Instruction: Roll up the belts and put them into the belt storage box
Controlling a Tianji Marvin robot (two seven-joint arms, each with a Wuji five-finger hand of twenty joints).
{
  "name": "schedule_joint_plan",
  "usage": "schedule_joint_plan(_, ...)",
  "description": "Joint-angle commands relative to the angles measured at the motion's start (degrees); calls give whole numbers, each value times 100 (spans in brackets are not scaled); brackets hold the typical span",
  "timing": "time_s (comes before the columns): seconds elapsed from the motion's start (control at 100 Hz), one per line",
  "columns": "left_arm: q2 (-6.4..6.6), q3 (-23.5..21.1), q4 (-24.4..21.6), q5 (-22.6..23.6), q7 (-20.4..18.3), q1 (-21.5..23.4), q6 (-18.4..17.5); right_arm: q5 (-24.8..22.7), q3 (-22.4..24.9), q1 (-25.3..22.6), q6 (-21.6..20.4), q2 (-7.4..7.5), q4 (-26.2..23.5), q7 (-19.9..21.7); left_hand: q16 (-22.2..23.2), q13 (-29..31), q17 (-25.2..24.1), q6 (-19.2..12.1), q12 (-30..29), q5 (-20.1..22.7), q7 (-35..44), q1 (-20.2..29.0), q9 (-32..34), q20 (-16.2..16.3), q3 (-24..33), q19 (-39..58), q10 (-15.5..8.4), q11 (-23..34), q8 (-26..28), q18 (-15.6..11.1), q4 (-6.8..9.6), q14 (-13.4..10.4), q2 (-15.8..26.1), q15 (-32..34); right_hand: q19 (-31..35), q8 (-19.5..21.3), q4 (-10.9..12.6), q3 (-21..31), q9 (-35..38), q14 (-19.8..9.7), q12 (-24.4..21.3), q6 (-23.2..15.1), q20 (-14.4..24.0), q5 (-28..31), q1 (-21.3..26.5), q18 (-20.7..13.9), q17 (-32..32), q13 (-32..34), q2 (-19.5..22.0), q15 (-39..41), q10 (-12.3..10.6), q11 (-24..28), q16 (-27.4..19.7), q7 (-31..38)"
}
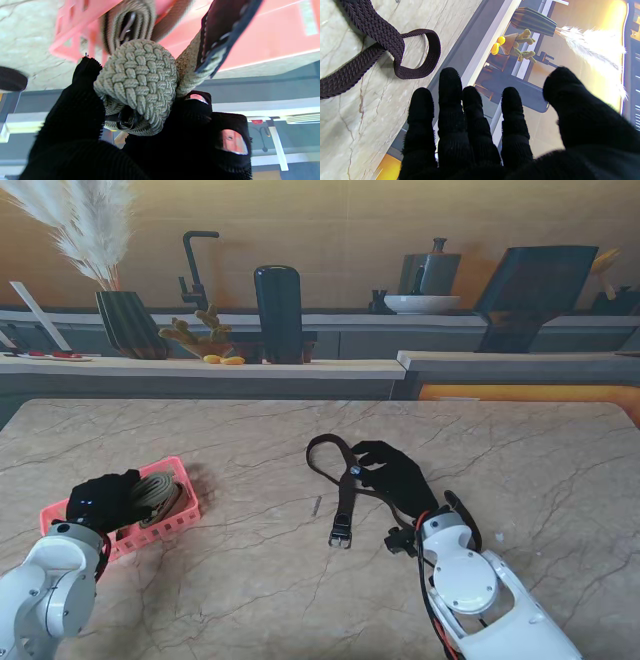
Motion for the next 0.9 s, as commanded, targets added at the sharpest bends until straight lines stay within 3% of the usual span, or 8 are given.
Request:
schedule_joint_plan(0.0,17,7,161,-89,94,6,129,14,-20,-19,22,-38,-29,24,49,309,119,-1284,-1,234,595,1265,-16,20,811,1168,-310,141,233,-537,321,-530,1045,549,-50,55,147,-149,90,-22,-1,-179,147,99,-104,-73,42,162,276,112,-14,3,82,17)
schedule_joint_plan(0.16,12,61,437,19,391,-107,299,43,-16,-24,55,-38,-47,44,17,270,48,-1297,3,244,572,1325,-35,66,685,1103,-295,105,271,-447,336,-423,1063,496,-47,63,171,-245,138,-31,6,-177,160,140,-70,-67,41,164,329,124,-6,7,93,10)
schedule_joint_plan(0.68,59,18,858,518,465,-62,774,84,-26,-5,109,-47,-39,39,-101,301,91,-1214,15,343,528,1155,-10,131,919,1053,-243,129,112,-283,291,-300,924,481,-42,89,212,-398,192,-9,27,-176,186,198,-35,-52,40,175,456,158,-7,20,133,-1)
schedule_joint_plan(0.89,35,156,1216,406,994,-198,883,116,-33,0,126,-48,-32,55,-147,301,64,-1249,23,324,546,1110,-23,97,975,994,-229,155,67,-233,250,-226,933,420,-43,91,219,-434,205,3,31,-173,193,194,-27,-44,31,167,488,161,-3,23,138,-14)
